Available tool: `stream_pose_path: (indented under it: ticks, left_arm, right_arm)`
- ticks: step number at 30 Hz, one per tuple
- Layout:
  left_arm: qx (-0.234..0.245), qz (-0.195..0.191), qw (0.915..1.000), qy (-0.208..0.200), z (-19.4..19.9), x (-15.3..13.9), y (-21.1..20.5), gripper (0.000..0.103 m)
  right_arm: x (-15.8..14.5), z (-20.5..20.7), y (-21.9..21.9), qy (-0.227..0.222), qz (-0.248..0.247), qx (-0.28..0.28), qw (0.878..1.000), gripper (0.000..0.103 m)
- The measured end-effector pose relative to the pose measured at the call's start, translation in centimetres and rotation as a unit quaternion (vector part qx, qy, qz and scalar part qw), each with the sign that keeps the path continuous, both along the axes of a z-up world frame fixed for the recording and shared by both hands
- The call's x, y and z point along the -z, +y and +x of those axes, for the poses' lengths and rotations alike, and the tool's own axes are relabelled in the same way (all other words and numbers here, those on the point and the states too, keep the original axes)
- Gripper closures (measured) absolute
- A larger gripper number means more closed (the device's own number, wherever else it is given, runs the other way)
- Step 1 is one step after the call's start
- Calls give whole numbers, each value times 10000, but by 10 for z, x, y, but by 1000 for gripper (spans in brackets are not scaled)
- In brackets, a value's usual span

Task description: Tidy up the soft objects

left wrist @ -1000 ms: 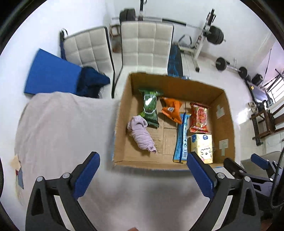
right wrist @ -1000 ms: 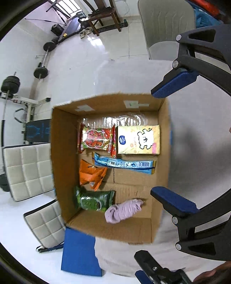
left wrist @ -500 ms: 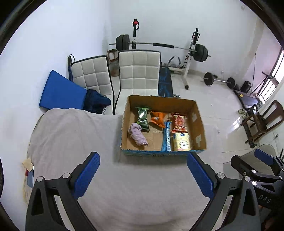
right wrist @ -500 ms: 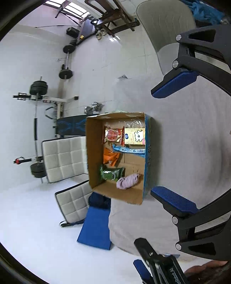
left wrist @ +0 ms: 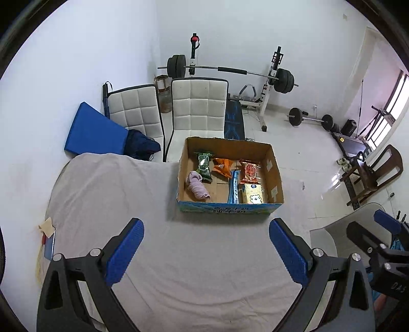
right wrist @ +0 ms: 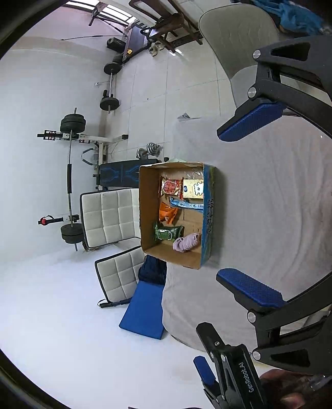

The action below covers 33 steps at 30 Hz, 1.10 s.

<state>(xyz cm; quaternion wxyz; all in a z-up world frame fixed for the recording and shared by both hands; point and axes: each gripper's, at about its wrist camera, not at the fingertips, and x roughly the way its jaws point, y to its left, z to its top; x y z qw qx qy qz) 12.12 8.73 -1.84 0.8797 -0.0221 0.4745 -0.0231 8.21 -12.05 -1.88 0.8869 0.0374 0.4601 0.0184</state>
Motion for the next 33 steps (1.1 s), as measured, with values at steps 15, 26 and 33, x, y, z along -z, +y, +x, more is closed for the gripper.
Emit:
stream_pose_path:
  ticks: [15, 26, 33]
  left_arm:
    - [-31, 199, 9997, -148, 2, 0, -2, 2]
    - [-105, 184, 9992, -337, 18, 3, -4, 2]
    - [-95, 229, 9989, -410, 20, 0, -6, 2]
  right_arm:
    - [-15, 6, -7, -337, -377, 298, 9983, 2]
    - [-11, 26, 0, -428, -451, 286, 9977, 2]
    - [-11, 31, 2, -491, -489, 288, 9972, 2]
